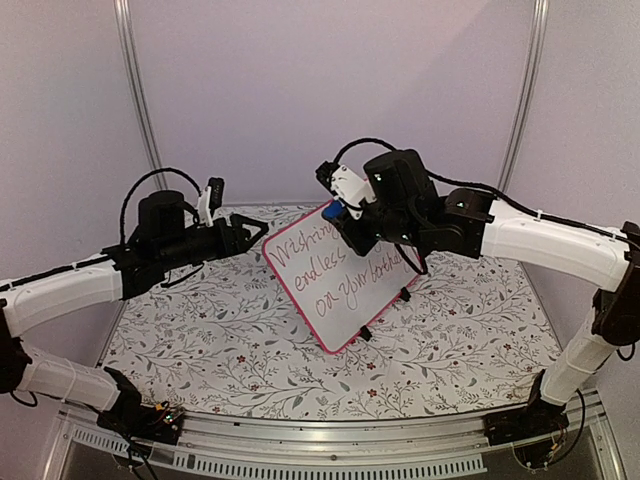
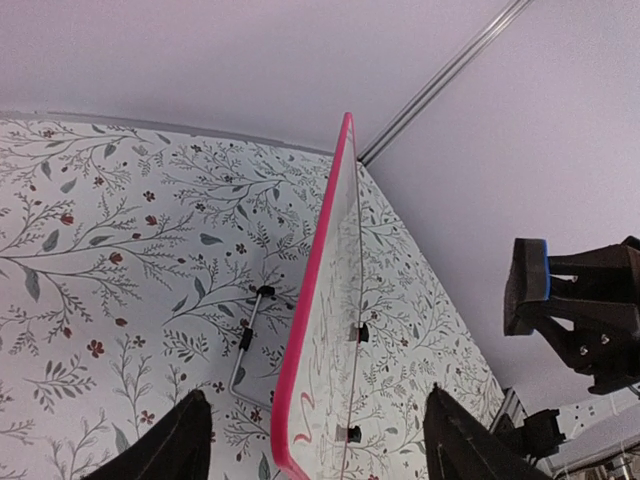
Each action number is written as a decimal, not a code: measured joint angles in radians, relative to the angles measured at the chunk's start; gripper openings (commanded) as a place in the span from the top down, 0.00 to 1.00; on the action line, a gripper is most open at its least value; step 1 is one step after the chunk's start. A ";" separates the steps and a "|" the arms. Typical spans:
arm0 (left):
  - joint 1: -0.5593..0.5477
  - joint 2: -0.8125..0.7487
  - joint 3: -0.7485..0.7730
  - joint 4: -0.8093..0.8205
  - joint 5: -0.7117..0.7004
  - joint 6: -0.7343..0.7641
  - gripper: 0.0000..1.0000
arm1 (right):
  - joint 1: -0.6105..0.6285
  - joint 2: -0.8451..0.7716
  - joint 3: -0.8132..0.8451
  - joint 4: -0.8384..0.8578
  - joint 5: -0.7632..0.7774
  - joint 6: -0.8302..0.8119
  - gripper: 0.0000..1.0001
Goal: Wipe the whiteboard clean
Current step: Hold the whiteboard at the center of the board, then erase the whiteboard at the center of the board.
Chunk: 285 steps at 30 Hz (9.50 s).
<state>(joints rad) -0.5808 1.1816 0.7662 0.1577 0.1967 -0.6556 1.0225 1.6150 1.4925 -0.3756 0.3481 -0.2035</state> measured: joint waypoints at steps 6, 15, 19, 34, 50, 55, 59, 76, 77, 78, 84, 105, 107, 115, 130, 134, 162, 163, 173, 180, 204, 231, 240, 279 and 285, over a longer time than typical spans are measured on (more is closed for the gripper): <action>0.061 0.057 0.043 -0.054 0.143 -0.003 0.42 | 0.016 0.037 0.013 0.024 -0.008 -0.019 0.86; 0.114 0.126 0.076 -0.061 0.303 -0.002 0.56 | 0.043 0.093 0.051 0.043 -0.019 -0.024 0.86; 0.169 0.142 0.055 -0.015 0.372 -0.034 0.55 | 0.048 0.144 0.098 0.044 -0.018 -0.029 0.86; 0.209 0.259 0.134 0.048 0.443 -0.084 0.52 | 0.050 0.187 0.180 0.027 -0.018 -0.046 0.85; 0.187 0.268 0.089 0.092 0.484 -0.092 0.58 | 0.050 0.187 0.150 0.032 -0.019 -0.014 0.85; 0.180 0.268 0.087 0.092 0.484 -0.087 0.62 | 0.050 0.187 0.148 0.033 -0.023 0.002 0.85; 0.175 0.268 0.087 0.091 0.481 -0.077 0.63 | 0.051 0.187 0.148 0.033 -0.028 0.006 0.85; 0.155 0.266 0.087 0.085 0.473 -0.051 0.94 | 0.068 0.263 0.171 0.008 -0.036 0.016 0.86; 0.155 0.266 0.087 0.086 0.473 -0.051 0.97 | 0.072 0.266 0.172 0.007 -0.036 0.013 0.86; 0.155 0.266 0.087 0.087 0.474 -0.050 0.99 | 0.076 0.271 0.177 0.002 -0.035 0.011 0.86; 0.153 0.264 0.087 0.090 0.476 -0.044 1.00 | 0.087 0.323 0.246 -0.029 -0.037 0.008 0.86; 0.134 0.249 0.087 0.090 0.468 -0.043 1.00 | 0.113 0.383 0.300 -0.083 -0.003 0.012 0.86; 0.134 0.249 0.087 0.091 0.468 -0.043 1.00 | 0.116 0.385 0.300 -0.083 0.006 0.012 0.86; 0.133 0.249 0.085 0.093 0.469 -0.044 1.00 | 0.116 0.401 0.324 -0.080 0.040 0.005 0.86; 0.133 0.249 0.085 0.093 0.468 -0.044 1.00 | 0.116 0.419 0.350 -0.085 0.042 0.004 0.87; 0.133 0.249 0.084 0.093 0.466 -0.044 1.00 | 0.117 0.423 0.354 -0.092 0.044 0.006 0.87; 0.133 0.249 0.074 0.096 0.450 -0.044 1.00 | 0.131 0.427 0.327 -0.126 0.071 0.058 0.88; 0.133 0.249 0.073 0.097 0.448 -0.044 1.00 | 0.132 0.425 0.320 -0.123 0.073 0.060 0.88; 0.133 0.249 0.071 0.101 0.447 -0.044 1.00 | 0.136 0.407 0.273 -0.113 0.085 0.084 0.89; 0.133 0.249 0.071 0.101 0.447 -0.044 1.00 | 0.136 0.393 0.241 -0.110 0.084 0.095 0.89; 0.133 0.249 0.069 0.116 0.455 -0.048 1.00 | 0.126 0.387 0.251 -0.132 0.078 0.080 0.89; 0.133 0.249 0.069 0.119 0.461 -0.052 1.00 | 0.093 0.436 0.380 -0.141 0.076 0.025 0.89; 0.133 0.249 0.069 0.117 0.457 -0.052 1.00 | 0.090 0.448 0.401 -0.140 0.076 0.024 0.89; 0.133 0.249 0.068 0.114 0.458 -0.052 1.00 | 0.129 0.370 0.203 -0.104 0.065 0.134 0.90; 0.133 0.249 0.068 0.115 0.461 -0.052 1.00 | 0.130 0.355 0.169 -0.114 0.066 0.145 0.90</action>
<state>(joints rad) -0.4477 1.4307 0.8345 0.2729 0.6575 -0.7078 1.1522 1.9701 1.6619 -0.4892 0.4141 -0.0589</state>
